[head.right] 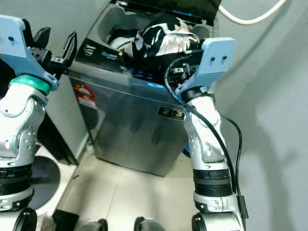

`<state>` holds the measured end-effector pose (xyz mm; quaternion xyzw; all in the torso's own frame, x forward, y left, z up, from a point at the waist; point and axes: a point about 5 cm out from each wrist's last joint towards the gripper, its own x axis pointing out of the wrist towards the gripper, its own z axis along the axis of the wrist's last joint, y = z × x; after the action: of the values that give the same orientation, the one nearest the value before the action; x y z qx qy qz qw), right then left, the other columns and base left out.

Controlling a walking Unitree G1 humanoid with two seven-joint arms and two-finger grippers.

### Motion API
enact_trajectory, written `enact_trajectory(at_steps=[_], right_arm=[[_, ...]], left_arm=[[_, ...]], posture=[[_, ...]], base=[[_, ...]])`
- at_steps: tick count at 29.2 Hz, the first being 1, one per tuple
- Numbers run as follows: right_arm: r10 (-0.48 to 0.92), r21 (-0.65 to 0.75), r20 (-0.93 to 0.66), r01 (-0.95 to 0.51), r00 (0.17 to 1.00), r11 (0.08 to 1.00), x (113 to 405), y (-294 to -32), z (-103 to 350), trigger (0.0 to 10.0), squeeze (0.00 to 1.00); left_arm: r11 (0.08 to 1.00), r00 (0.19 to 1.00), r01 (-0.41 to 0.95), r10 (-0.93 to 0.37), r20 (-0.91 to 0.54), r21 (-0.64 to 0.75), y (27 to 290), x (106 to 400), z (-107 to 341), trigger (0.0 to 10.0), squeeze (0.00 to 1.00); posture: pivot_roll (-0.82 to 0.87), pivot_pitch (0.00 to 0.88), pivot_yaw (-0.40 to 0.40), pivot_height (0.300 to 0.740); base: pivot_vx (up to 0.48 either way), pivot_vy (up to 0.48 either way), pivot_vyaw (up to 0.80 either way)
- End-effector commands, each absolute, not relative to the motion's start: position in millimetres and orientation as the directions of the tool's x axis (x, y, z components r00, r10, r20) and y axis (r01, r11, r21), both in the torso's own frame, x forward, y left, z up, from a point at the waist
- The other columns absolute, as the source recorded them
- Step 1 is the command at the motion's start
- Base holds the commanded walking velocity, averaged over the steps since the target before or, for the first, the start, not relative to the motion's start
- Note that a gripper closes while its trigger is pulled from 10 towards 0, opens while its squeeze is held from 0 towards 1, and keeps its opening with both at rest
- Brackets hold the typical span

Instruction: Clothes washing

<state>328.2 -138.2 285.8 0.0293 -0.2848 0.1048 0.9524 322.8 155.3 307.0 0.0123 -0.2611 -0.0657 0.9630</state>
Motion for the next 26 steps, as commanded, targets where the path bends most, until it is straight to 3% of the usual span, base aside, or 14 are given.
enact_trajectory(at_steps=[1, 6, 12, 26], right_arm=[[0.191, -0.019, 0.549, -0.216, 0.813, 0.976, 328, -138, 284, 10.0, 0.00], [0.201, -0.050, 0.535, -0.207, 0.821, 0.977, 328, -137, 279, 10.0, 0.00], [0.202, -0.070, 0.502, -0.193, 0.841, 0.979, 331, -138, 267, 10.0, 0.00], [0.182, -0.053, 0.496, -0.180, 0.849, 0.982, 334, -140, 265, 10.0, 0.00]], left_arm=[[0.991, 0.867, 0.120, -0.137, 0.479, 0.066, 153, 324, 302, 10.0, 0.00], [0.987, 0.888, 0.137, -0.160, 0.431, 0.085, 150, 326, 294, 10.0, 0.00], [0.962, 0.937, 0.201, -0.244, 0.250, 0.187, 136, 324, 273, 10.0, 0.00], [0.955, 0.925, 0.154, -0.230, 0.302, 0.253, 138, 324, 286, 10.0, 0.00]], posture=[[0.01, 0.063, 0.002, 0.740], [0.01, 0.063, 0.003, 0.740], [0.02, 0.065, 0.003, 0.740], [0.03, 0.057, 0.003, 0.740]], base=[[0.000, 0.000, 0.79], [0.000, 0.000, 0.79], [0.000, 0.000, 0.78], [0.000, 0.000, 0.78]])
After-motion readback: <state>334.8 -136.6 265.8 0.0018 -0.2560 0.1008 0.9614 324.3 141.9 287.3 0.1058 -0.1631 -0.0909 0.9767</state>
